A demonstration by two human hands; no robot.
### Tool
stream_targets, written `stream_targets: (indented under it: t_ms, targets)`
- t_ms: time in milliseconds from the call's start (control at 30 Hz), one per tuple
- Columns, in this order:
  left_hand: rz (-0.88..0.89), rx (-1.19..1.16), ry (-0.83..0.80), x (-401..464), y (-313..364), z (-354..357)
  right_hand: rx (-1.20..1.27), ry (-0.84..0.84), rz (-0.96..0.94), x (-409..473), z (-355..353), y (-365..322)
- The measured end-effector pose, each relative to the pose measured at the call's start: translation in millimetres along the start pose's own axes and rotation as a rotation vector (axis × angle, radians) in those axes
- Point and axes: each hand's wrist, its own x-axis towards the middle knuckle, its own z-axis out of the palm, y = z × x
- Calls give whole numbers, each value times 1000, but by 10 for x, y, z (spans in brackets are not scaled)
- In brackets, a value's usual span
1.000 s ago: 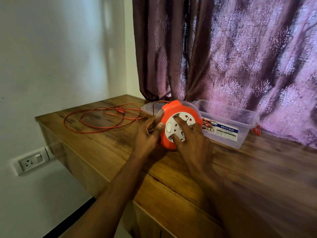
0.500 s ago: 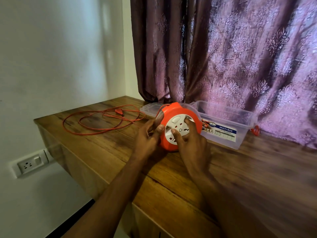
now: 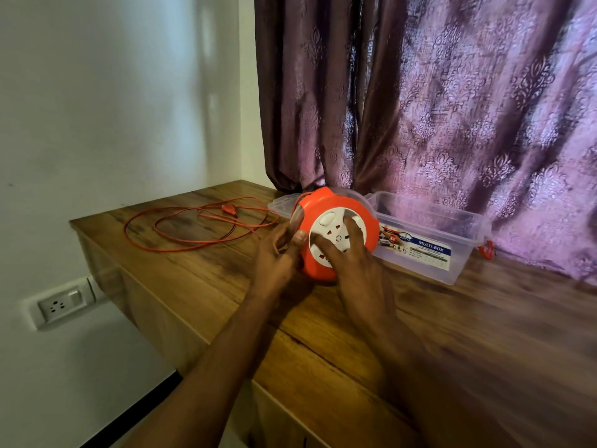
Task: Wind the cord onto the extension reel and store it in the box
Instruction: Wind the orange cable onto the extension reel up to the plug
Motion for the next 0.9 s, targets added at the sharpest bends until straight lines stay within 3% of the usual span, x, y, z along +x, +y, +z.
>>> stream_targets:
  t_ms: [300,667,800,900]
  targets:
    - [18,0,-4,-1,-1,44,41,90,106,21,52,83]
    - [3,10,-23,-22,1,43,264,225,323,69,29,100]
    - [-12,-24,-5,-29,20,50,258,271,253,36,40,115]
    - [-8,-47,31,-23,51,37,134,329,88,30,53,130]
